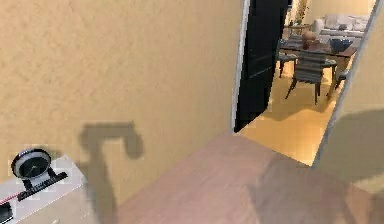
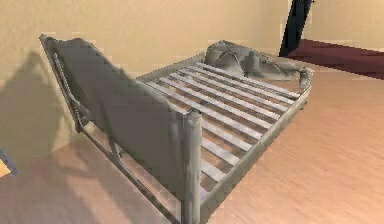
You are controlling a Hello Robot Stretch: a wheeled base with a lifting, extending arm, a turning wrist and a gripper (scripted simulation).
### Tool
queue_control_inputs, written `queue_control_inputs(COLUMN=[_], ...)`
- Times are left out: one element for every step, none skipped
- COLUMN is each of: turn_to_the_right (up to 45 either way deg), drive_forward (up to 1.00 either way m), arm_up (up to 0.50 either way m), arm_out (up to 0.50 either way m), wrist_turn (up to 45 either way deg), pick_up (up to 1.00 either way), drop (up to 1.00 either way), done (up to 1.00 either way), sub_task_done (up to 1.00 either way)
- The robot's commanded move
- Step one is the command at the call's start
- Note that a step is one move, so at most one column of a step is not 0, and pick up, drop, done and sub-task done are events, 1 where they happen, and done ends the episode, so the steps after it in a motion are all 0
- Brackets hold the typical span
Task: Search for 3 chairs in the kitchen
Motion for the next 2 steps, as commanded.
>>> queue_control_inputs(turn_to_the_right=[27.0,0.0], drive_forward=[0.0,1.0], arm_up=[0.0,0.0], arm_out=[0.0,0.0], wrist_turn=[0.0,0.0], pick_up=[0.0,0.0], drop=[0.0,0.0], done=[0.0,0.0], sub_task_done=[0.0,0.0])
